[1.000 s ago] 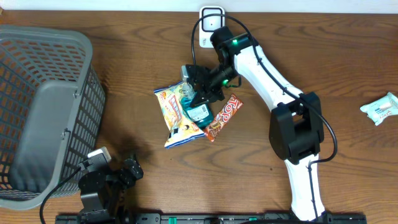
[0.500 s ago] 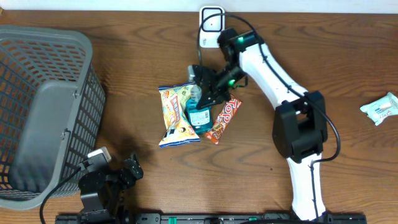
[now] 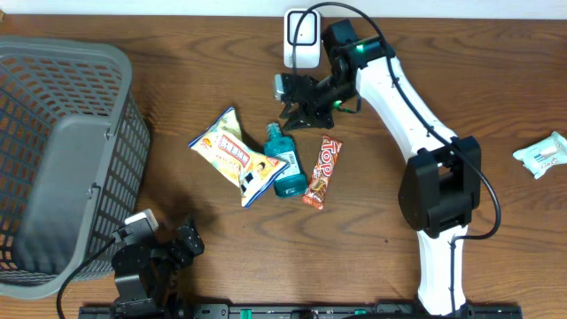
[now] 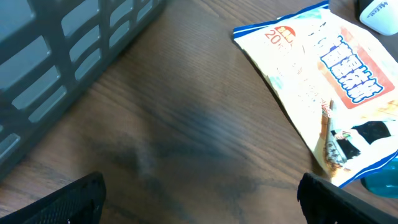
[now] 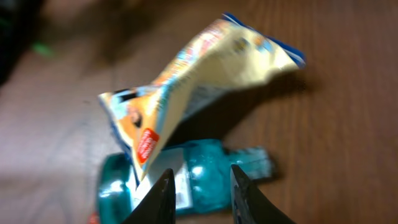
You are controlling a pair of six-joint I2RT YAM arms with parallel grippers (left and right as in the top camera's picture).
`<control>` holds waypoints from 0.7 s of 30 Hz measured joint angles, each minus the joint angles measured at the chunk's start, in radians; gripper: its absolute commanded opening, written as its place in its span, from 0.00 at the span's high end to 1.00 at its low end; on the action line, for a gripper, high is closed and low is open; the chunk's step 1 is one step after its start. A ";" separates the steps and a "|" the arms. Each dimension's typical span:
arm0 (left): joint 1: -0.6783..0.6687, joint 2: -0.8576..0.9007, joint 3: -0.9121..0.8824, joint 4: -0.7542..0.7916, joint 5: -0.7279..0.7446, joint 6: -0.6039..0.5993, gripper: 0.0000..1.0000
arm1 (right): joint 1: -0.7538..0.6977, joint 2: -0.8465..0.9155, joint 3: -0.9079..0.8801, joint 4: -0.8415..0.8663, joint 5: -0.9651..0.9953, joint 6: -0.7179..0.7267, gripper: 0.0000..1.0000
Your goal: Scan the item barcode
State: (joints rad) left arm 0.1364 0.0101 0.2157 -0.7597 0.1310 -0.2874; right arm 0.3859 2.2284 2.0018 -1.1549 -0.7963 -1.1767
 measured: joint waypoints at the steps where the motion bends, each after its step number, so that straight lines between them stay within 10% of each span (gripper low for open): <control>1: 0.000 0.000 0.000 0.000 0.000 0.000 0.02 | 0.005 0.000 0.000 0.024 0.026 0.027 0.73; 10: 0.000 0.000 0.000 0.000 0.000 0.000 0.02 | 0.019 0.000 0.000 0.092 0.117 0.233 0.24; 21: 0.000 0.000 0.000 0.000 0.000 0.000 0.02 | 0.084 0.000 0.000 0.313 0.436 1.078 0.01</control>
State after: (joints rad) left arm 0.1364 0.0101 0.2157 -0.7601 0.1314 -0.2874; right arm 0.4698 2.2284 2.0014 -0.8421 -0.3599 -0.0990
